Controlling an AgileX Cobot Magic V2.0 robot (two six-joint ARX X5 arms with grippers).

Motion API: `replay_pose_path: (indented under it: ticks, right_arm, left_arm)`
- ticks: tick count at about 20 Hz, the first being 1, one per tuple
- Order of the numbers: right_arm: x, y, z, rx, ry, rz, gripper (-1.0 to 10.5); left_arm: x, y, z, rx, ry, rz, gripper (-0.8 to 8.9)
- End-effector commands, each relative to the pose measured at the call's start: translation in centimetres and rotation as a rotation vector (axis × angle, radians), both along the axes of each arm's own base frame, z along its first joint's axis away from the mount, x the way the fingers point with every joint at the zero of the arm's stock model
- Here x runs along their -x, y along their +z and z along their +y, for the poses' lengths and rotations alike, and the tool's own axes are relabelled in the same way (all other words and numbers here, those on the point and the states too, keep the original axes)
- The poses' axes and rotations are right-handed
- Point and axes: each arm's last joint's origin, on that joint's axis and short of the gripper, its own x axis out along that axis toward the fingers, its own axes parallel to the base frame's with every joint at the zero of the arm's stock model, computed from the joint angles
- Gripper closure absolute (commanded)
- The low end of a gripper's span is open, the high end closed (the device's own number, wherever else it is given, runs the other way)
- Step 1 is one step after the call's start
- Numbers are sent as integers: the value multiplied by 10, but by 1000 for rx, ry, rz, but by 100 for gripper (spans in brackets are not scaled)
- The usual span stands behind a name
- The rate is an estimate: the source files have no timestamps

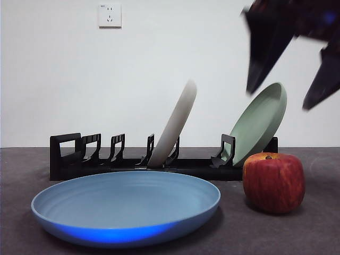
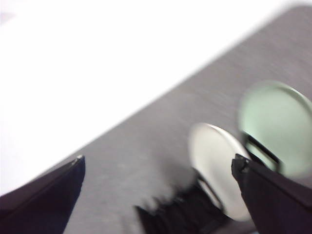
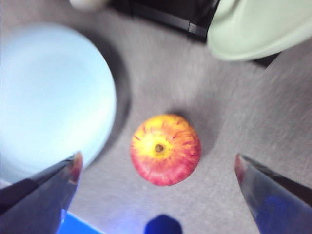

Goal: Take the blue plate from the plate rack,put the plate on the table,take the apple from the table,put the apple in the plate

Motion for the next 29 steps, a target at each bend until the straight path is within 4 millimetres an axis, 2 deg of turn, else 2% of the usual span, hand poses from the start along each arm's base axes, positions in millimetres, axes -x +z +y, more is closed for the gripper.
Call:
replay_pose_path:
  ticks: [1, 6, 12, 13, 17, 21, 24, 27, 29]
  right_arm:
    - [-11, -20, 15, 93, 22, 48, 339]
    - [-33, -63, 30, 158, 37, 163, 341]
    - [-45, -91, 38, 181, 38, 215, 355]
    - [-45, -92, 38, 181, 30, 221, 405]
    - [-45, -93, 38, 188, 35, 230, 977]
    - [-44, -93, 38, 191, 32, 234, 957]
    - [-46, -88, 39, 174, 10, 221, 957]
    - [-48, -73, 44, 142, 11, 180, 957]
    - [-48, -56, 49, 112, 14, 143, 957]
  left_arm:
    - [2, 16, 26, 23, 68, -34, 310]
    - [8, 24, 66, 41, 188, -50, 310]
    - [2, 20, 82, -4, 284, -15, 310]
    - [1, 20, 83, -8, 294, -12, 310]
    - [0, 17, 88, -29, 323, 8, 310]
    - [1, 9, 94, -98, 339, 84, 311]
    - [2, 0, 95, -65, 246, 208, 311]
    - [-8, -7, 101, -51, 279, 243, 311]
    - [-18, -17, 102, -36, 289, 279, 311]
